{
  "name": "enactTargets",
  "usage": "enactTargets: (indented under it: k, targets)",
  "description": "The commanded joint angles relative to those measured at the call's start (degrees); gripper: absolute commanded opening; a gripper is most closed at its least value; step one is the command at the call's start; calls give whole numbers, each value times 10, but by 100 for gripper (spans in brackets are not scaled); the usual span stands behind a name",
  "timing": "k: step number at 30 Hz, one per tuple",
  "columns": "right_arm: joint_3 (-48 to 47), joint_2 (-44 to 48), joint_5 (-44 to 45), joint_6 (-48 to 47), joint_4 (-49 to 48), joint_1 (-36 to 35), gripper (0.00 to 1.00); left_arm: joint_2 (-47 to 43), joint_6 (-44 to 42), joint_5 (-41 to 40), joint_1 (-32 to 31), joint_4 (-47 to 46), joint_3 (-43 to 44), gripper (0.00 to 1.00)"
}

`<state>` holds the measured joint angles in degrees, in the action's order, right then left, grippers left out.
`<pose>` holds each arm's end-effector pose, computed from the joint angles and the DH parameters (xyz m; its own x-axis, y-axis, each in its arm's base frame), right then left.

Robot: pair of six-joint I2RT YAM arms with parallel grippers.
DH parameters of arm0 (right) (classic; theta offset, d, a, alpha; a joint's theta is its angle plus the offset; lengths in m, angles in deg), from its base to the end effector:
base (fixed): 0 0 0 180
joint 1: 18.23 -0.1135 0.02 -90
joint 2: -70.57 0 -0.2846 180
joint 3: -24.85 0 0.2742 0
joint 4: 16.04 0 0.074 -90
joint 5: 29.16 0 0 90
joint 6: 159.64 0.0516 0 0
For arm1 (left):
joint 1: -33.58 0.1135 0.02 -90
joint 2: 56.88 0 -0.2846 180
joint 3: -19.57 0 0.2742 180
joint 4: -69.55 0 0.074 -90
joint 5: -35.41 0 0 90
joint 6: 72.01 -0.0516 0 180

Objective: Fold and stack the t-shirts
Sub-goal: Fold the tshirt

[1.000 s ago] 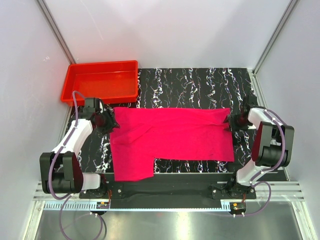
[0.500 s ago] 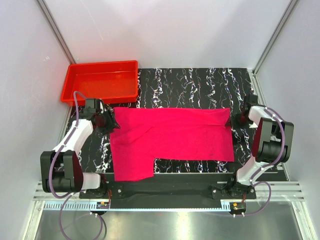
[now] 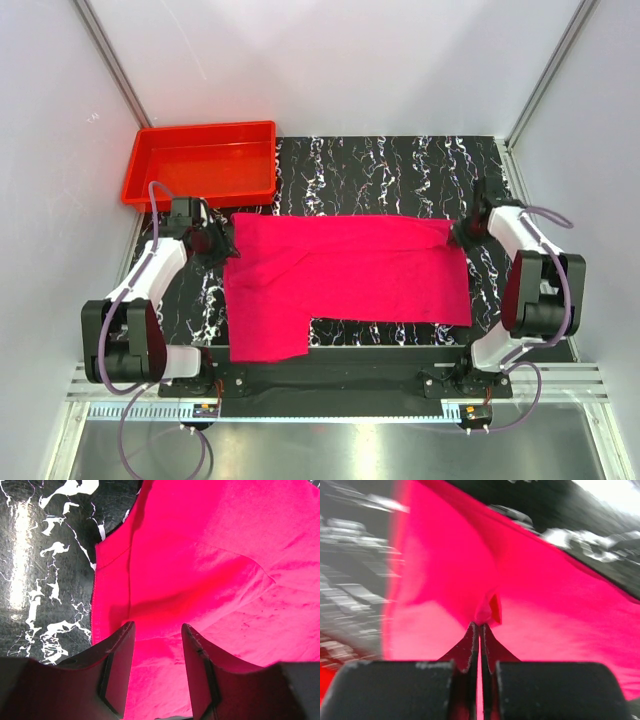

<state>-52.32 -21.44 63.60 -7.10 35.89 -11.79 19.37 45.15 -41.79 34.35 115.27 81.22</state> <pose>0.3421 -0.0411 0.2123 -0.3049 0.9263 -0.2211 0.8706 0.3652 0.3296 0.2794 -0.0077 0.2128 -0.8170 -0.4562 -0.3527 -0.3106 0.8635 -0.3973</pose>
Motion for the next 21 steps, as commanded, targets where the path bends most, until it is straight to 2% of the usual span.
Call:
enactTargets:
  k: [1,6,14,16,21]
  targets:
    - [56,-22,15,-16,-10,-7,0,9,-11,0,1,-17,-3,47]
    - [76,-39,18,-25,-19,-10,0,9,-11,2,1,-15,-1,47]
    - [27,-59,52,-73,-4,-10,0,1,-18,7,0,-2,7,48]
    - [5,-64,60,-96,2,-10,0,-7,-28,2,-4,-1,6,51]
    - [-17,-63,94,-138,11,-8,2,-44,-34,-44,-70,8,-15,53]
